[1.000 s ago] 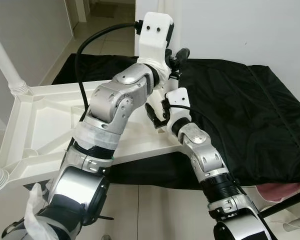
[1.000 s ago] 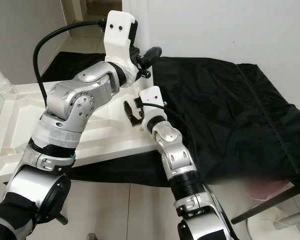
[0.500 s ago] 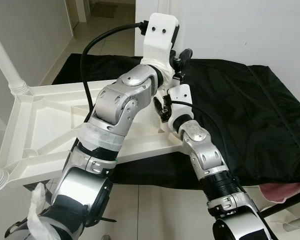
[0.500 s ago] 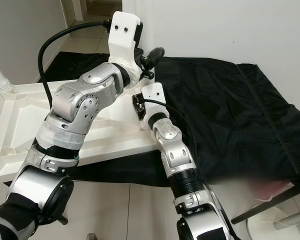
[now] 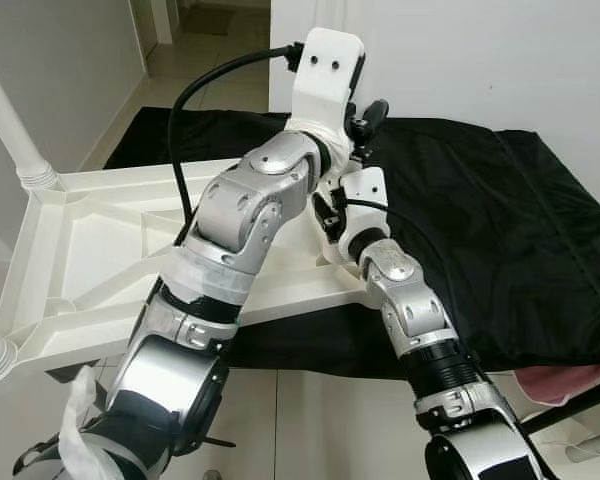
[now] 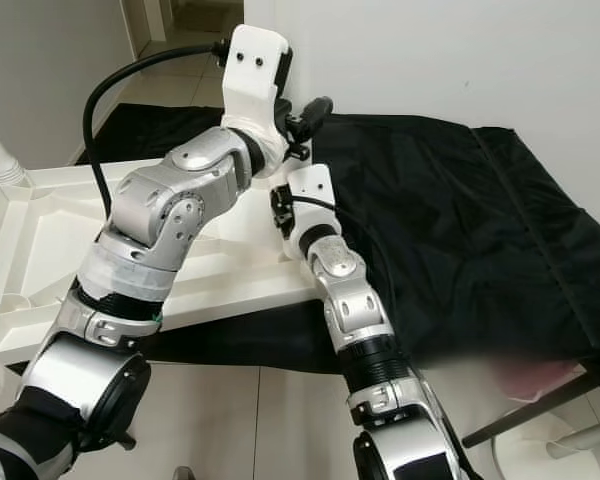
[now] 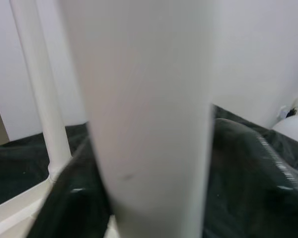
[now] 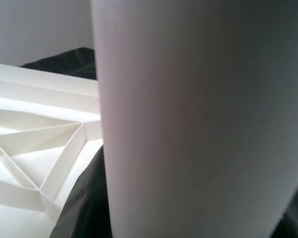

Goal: Building children table

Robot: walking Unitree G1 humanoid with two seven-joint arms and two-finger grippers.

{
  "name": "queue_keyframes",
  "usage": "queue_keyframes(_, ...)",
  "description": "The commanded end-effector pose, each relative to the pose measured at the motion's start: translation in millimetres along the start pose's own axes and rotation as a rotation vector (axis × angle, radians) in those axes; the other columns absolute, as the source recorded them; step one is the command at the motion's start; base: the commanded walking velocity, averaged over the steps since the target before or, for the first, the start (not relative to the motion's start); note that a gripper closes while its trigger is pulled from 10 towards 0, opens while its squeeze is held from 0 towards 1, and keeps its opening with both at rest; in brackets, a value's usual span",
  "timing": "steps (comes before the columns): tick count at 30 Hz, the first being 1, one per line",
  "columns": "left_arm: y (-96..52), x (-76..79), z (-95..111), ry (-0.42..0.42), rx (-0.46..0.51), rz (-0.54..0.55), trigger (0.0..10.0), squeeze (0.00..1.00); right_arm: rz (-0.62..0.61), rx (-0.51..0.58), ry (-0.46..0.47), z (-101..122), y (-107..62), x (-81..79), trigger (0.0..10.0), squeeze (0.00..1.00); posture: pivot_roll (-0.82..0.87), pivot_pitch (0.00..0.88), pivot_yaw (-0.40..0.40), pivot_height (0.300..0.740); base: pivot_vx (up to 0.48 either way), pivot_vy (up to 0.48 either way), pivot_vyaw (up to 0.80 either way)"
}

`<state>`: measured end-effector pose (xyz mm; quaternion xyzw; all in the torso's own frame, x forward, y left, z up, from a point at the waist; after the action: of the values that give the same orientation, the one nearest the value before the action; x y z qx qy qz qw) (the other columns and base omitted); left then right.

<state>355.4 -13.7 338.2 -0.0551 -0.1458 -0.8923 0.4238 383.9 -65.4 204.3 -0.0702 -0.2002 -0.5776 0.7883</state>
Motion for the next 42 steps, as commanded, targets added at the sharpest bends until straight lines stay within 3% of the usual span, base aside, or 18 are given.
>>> queue_keyframes(1, 0.0, 11.9, 7.2, 0.008, 0.025, -0.064, 10.0, 1.00, -0.009, -0.005, 0.019, 1.7, 2.1, 2.2, 10.0, 0.00, 0.01, 0.024, -0.016, 0.740, 0.000, 0.000, 0.00)
queue_keyframes(6, -0.3, 11.8, 7.8, 0.002, 0.029, -0.063, 10.0, 1.00, -0.018, -0.002, 0.033, 3.2, 2.8, 4.3, 10.0, 0.00, 0.01, 0.027, -0.015, 0.740, 0.000, 0.000, 0.00)
queue_keyframes(7, -0.5, 11.9, 8.5, 0.000, 0.031, -0.067, 10.0, 0.00, -0.022, -0.001, 0.038, 3.5, 3.0, 5.4, 10.0, 0.00, 0.01, 0.030, -0.014, 0.740, 0.000, 0.000, 0.00)
queue_keyframes(13, -2.1, 11.6, 12.2, -0.032, 0.054, -0.080, 10.0, 0.00, -0.052, -0.003, 0.061, 2.4, 2.7, 12.0, 10.0, 0.00, 0.01, 0.030, -0.013, 0.740, 0.000, 0.000, 0.00)
queue_keyframes(18, -5.3, -1.6, 17.2, -0.037, 0.088, -0.039, 10.0, 0.00, -0.121, -0.012, 0.105, -2.6, 0.7, 28.5, 10.0, 0.00, 0.00, 0.033, 0.009, 0.740, 0.000, 0.000, 0.00)
queue_keyframes(26, -11.9, -9.7, 16.3, -0.090, 0.111, -0.040, 10.0, 0.00, -0.189, -0.025, 0.127, -10.7, -4.9, 46.6, 10.0, 0.00, 0.00, 0.036, 0.012, 0.740, 0.000, 0.000, 0.00)
queue_keyframes(27, -17.8, -15.1, 12.6, -0.119, 0.114, -0.039, 10.0, 0.00, -0.218, -0.029, 0.138, -14.5, -8.4, 54.6, 10.0, 0.00, 0.00, 0.036, 0.010, 0.740, 0.000, 0.000, 0.00)
queue_keyframes(42, -38.1, -43.3, -17.4, -0.082, 0.057, 0.041, 10.0, 0.00, -0.258, -0.025, 0.120, -23.0, -20.1, 68.2, 10.0, 0.00, 0.01, 0.039, 0.006, 0.740, 0.000, 0.000, 0.00)
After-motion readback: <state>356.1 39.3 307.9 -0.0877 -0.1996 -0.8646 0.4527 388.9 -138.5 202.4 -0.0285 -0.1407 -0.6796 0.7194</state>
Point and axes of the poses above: a point about 5 cm out from each wrist's last joint towards the gripper, its own y axis pointing out of the wrist towards the gripper, its own z axis along the axis of the wrist's last joint, x = y × z, the point moved 3 cm from there along y, pointing out of the wrist towards the gripper, and after that the axes turned 15 degrees about -y, right-handed, at the moved point
